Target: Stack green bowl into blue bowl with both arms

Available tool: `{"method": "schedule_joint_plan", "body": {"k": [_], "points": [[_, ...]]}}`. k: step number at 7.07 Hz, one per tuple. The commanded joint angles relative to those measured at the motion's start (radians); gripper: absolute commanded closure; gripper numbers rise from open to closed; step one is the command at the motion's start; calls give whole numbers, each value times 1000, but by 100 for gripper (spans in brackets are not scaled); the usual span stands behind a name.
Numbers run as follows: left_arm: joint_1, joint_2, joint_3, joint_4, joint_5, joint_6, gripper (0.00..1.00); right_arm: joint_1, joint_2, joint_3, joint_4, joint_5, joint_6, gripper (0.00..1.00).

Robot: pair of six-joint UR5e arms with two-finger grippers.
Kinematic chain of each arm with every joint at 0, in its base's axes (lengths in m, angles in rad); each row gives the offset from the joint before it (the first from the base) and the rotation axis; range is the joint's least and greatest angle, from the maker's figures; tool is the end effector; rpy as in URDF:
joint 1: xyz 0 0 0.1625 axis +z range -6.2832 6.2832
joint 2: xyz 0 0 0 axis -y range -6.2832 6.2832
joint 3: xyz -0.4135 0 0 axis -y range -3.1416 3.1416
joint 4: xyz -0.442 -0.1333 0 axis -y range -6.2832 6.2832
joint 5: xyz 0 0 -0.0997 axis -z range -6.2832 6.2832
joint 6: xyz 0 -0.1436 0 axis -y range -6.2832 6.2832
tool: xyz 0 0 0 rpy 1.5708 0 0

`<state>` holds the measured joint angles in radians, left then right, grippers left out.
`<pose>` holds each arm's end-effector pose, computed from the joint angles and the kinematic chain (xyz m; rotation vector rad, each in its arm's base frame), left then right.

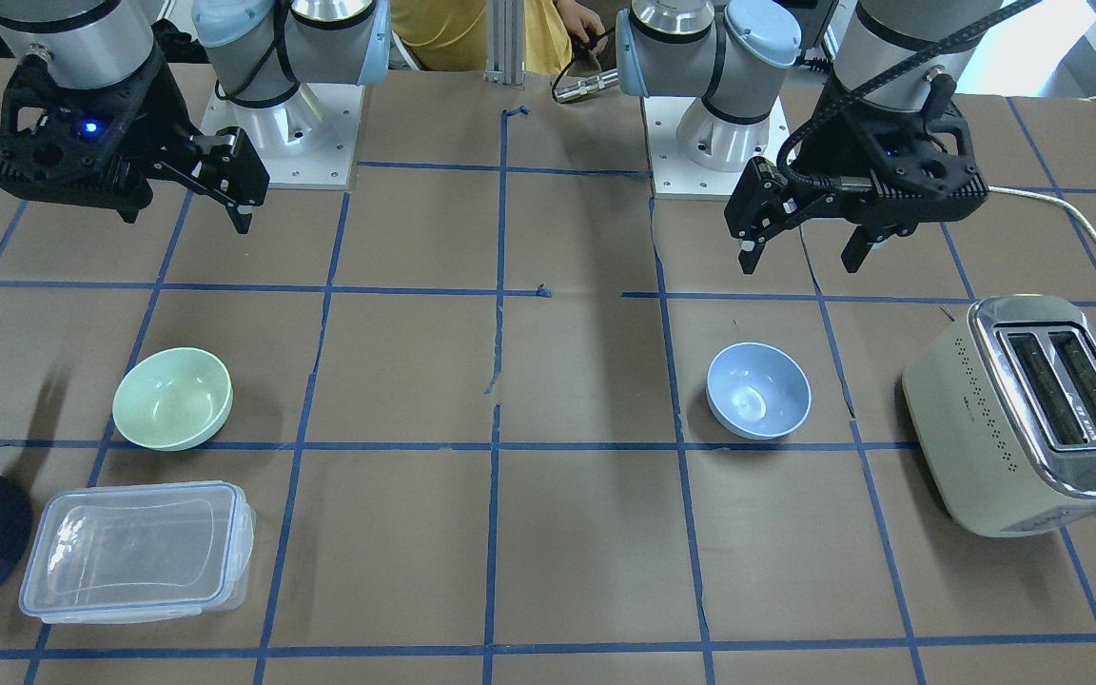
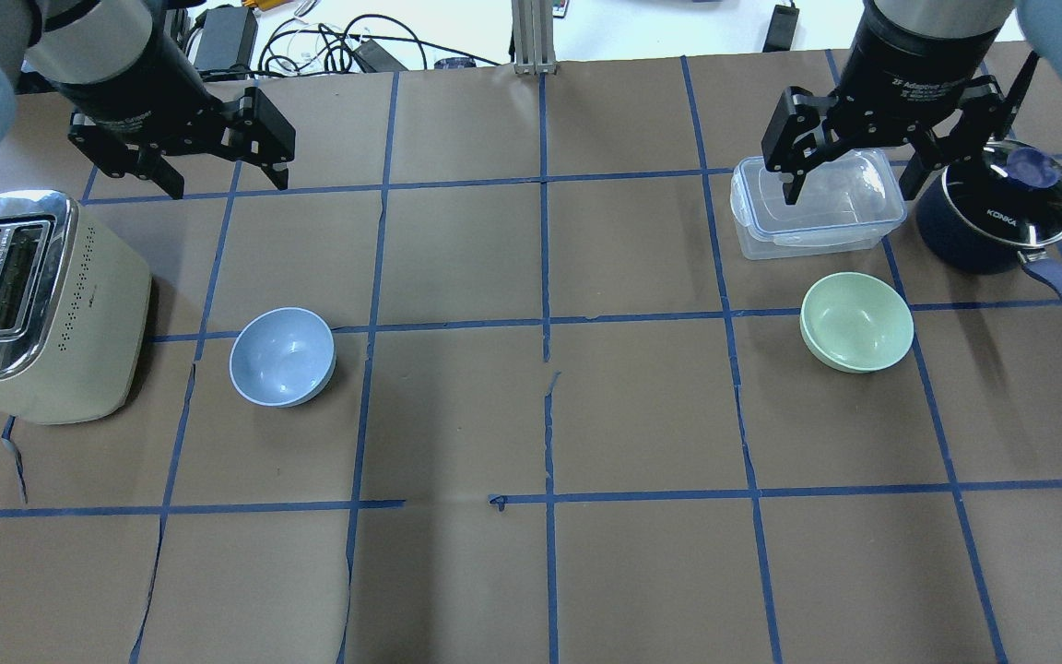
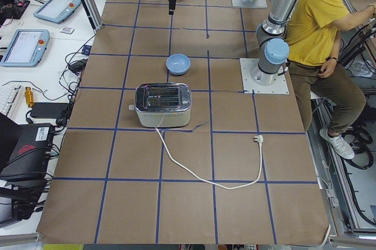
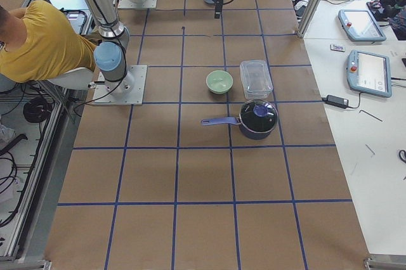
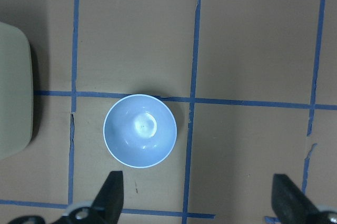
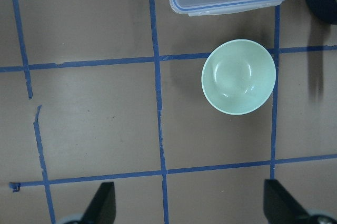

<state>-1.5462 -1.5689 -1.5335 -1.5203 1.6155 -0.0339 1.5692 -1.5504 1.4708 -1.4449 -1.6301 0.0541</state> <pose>-0.1132 -0.5560 0.4594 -0.0936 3.0928 -0.1392 0.1239 -0.5422 0.4633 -0.0837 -3.0792 -0.0689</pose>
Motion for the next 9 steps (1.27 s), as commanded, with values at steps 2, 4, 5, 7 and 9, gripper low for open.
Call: {"method": "schedule_joint_plan", "body": {"k": [2,4,5,7,9], "points": [[-17,4,-8,2,1,-1,0,0,0,0,0,4,3,0],[-25,1,-5,5,4,0,0,0,0,0,1,4,3,0],[-25,3,-8,6,3,0,0,0,0,2,1,7,3,0],[-25,3,-10,6,3,0,0,0,0,8,0,9,3,0],[-25,3,-10,5,1,0,0,0,0,8,0,7,1,0]]}}
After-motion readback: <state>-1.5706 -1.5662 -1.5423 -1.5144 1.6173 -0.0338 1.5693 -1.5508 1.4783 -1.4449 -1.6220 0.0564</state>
